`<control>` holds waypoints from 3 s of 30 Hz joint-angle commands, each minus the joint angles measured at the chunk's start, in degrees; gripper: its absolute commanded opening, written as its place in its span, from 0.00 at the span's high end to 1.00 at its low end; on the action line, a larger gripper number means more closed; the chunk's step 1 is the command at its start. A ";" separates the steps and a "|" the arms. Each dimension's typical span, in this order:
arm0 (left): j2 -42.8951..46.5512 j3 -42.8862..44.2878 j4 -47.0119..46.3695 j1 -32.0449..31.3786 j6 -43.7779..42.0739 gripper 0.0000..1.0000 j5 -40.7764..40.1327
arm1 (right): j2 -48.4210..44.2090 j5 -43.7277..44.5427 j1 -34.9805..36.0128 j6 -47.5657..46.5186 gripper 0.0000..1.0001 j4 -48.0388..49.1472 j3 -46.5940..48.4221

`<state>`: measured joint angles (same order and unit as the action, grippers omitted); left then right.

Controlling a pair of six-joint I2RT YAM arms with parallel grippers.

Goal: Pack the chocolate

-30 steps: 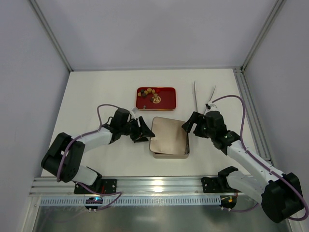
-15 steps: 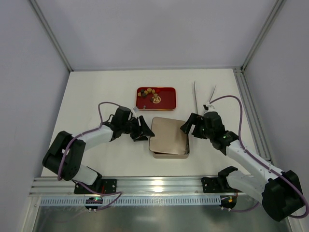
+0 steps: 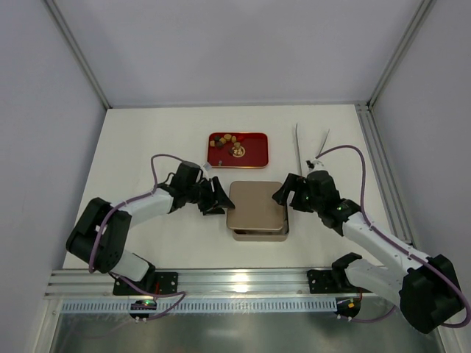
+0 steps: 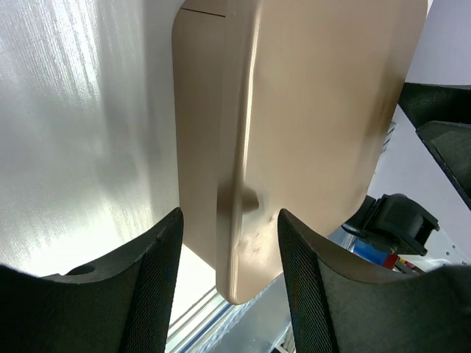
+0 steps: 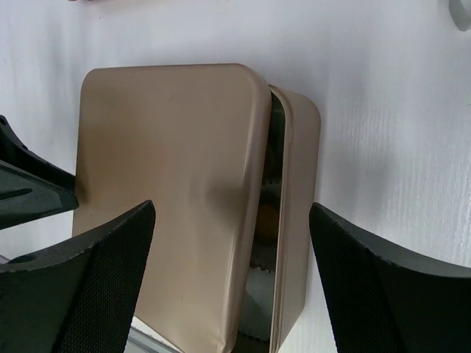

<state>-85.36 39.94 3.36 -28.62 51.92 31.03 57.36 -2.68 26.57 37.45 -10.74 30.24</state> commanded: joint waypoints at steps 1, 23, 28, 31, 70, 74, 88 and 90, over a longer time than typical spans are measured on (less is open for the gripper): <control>-0.24 2.07 1.13 0.23 -1.38 0.46 -0.09 | 0.12 1.01 0.68 0.69 0.15 2.57 -0.27; -3.76 8.75 11.67 -3.45 -7.80 0.47 -2.99 | 2.58 1.80 2.17 1.57 0.18 4.50 -1.15; -4.90 10.50 14.13 -4.95 -9.38 0.47 -4.65 | 3.10 1.71 2.35 1.84 0.20 5.03 -1.41; -5.51 11.38 15.54 -5.48 -10.17 0.46 -5.18 | 3.37 1.71 2.52 2.01 0.21 5.21 -1.41; -6.57 19.03 25.73 -12.69 -13.78 0.42 -10.55 | -3.31 2.41 3.32 4.03 0.33 3.54 -6.33; -6.83 19.56 26.18 -13.30 -14.13 0.42 -10.90 | -4.54 2.41 3.40 4.29 0.33 3.27 -7.12; -7.36 20.44 27.32 -14.00 -14.74 0.42 -12.39 | -9.11 2.41 3.75 5.35 0.44 1.69 -8.27; -7.45 20.61 27.41 -14.18 -14.83 0.42 -12.66 | -9.20 2.24 4.02 5.53 0.46 1.43 -8.27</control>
<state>-92.23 58.83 29.43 -42.37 38.41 19.90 49.21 -1.48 29.89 42.44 -9.26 22.06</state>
